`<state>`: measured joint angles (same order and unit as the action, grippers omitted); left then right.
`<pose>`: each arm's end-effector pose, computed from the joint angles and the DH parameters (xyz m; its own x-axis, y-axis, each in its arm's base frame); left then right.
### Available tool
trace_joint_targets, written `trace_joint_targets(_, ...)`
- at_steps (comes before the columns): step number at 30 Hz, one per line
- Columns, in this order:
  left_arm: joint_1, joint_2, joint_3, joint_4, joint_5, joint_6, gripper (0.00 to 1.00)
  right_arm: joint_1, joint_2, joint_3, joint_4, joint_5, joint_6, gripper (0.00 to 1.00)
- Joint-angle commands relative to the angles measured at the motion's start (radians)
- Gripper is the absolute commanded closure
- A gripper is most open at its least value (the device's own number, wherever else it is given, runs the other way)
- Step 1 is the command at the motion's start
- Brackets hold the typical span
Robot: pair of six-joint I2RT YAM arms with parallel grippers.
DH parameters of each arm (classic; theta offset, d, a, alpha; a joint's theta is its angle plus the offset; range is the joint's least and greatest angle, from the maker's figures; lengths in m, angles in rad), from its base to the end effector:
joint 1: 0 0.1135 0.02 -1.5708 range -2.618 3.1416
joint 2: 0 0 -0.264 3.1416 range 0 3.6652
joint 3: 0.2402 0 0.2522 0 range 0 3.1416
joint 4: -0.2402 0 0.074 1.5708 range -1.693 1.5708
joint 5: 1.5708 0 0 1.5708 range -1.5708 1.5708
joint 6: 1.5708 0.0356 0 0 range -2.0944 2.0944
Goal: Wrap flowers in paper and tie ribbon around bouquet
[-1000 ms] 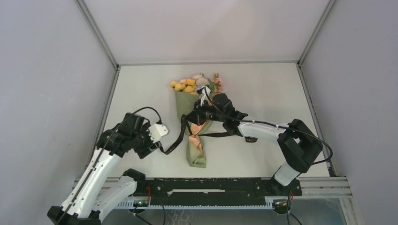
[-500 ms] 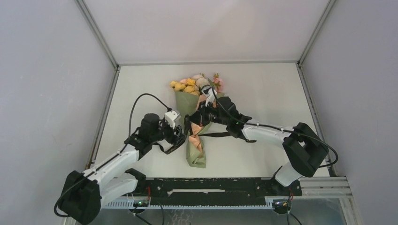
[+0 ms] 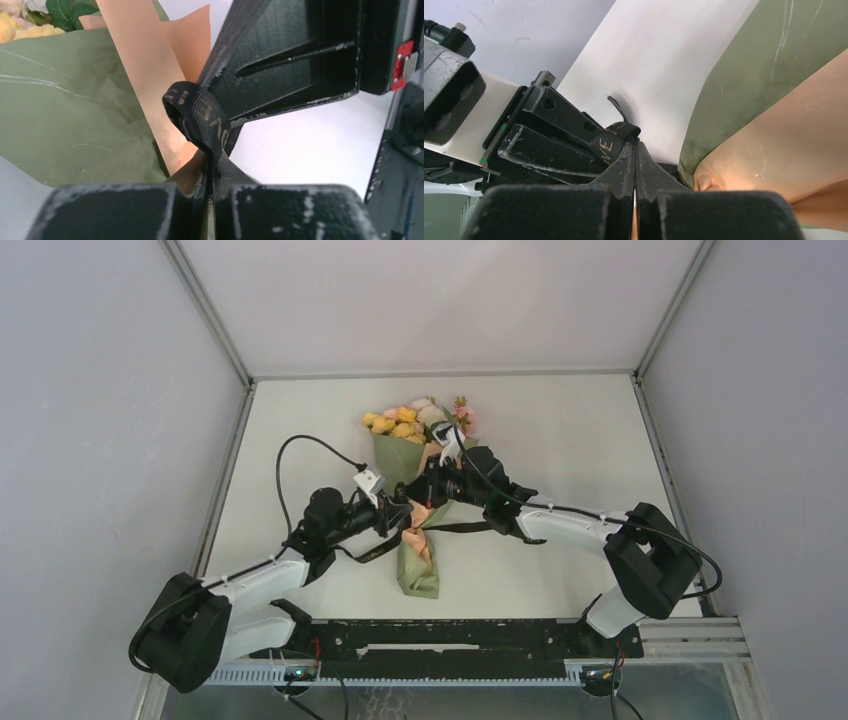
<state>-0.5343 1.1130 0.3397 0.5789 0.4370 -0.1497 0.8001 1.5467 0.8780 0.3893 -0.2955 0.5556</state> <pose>0.1858 -0.1274 0.2016 -0.2865 0.0125 -0.9580 0.7848 0.5766 -0.2272 0.2342 0.2561 0.2428 -0.6281 0.0775 -0.7743 -0.6474 0.4999 0.5752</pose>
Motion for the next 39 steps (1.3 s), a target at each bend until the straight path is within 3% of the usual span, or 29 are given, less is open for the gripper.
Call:
trace_joint_targets(1, -0.009, 0.015, -0.026, 0.146, -0.031, -0.042, 1.0, 0.007, -0.06, 0.001, 0.011, 0.019, -0.007, 1.0)
trace_joint_targets(3, -0.012, 0.014, -0.03, 0.148, -0.035, -0.038, 1.0, 0.009, -0.077, 0.005, -0.031, 0.036, -0.033, 0.99)
trace_joint_targets(5, -0.012, 0.01, -0.042, 0.148, -0.044, -0.026, 1.0, 0.007, -0.114, 0.026, -0.155, 0.115, -0.083, 0.81)
trace_joint_targets(7, -0.012, -0.002, -0.064, 0.148, -0.034, 0.027, 1.0, -0.006, -0.172, 0.049, -0.35, 0.292, -0.107, 0.6)
trace_joint_targets(9, -0.011, -0.02, -0.083, 0.16, -0.01, 0.092, 1.0, -0.06, -0.227, 0.059, -0.627, 0.485, -0.06, 0.48)
trace_joint_targets(12, -0.019, -0.037, -0.12, 0.203, 0.042, 0.225, 1.0, -0.2, -0.288, 0.03, -0.908, 0.638, 0.049, 0.4)
trace_joint_targets(15, -0.026, -0.048, -0.135, 0.205, 0.045, 0.263, 1.0, -0.324, -0.311, -0.032, -1.055, 0.644, 0.089, 0.36)
trace_joint_targets(18, -0.029, -0.062, -0.148, 0.194, 0.055, 0.265, 1.0, -0.396, -0.34, -0.109, -1.071, 0.568, 0.1, 0.35)
trace_joint_targets(24, -0.042, -0.094, -0.17, 0.185, 0.044, 0.274, 1.0, -0.526, -0.331, -0.212, -0.935, 0.409, 0.081, 0.34)
trace_joint_targets(32, -0.052, -0.118, -0.184, 0.169, 0.033, 0.28, 1.0, -0.676, -0.286, -0.18, -0.793, 0.436, 0.031, 0.37)
trace_joint_targets(39, -0.056, -0.117, -0.18, 0.17, 0.032, 0.286, 1.0, -0.68, -0.052, -0.028, -0.804, 0.429, -0.028, 0.37)
